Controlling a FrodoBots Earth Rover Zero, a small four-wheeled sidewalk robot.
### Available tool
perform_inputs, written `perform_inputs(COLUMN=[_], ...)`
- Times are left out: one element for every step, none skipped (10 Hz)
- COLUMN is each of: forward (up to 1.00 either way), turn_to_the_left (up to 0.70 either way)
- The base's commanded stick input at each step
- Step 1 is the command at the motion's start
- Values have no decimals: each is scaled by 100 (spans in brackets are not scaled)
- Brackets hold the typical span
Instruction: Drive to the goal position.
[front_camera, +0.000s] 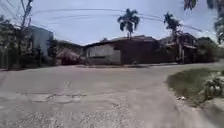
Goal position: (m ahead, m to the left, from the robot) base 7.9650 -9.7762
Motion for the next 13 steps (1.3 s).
perform_inputs(forward=[100, 100, 100, 100, 100, 100, 100, 100, 100, 100, 100, 100, 100], turn_to_the_left=[-40, -40, -40, -40, -40, -40, -40, 0, 0, 0, 0, 0, 0])
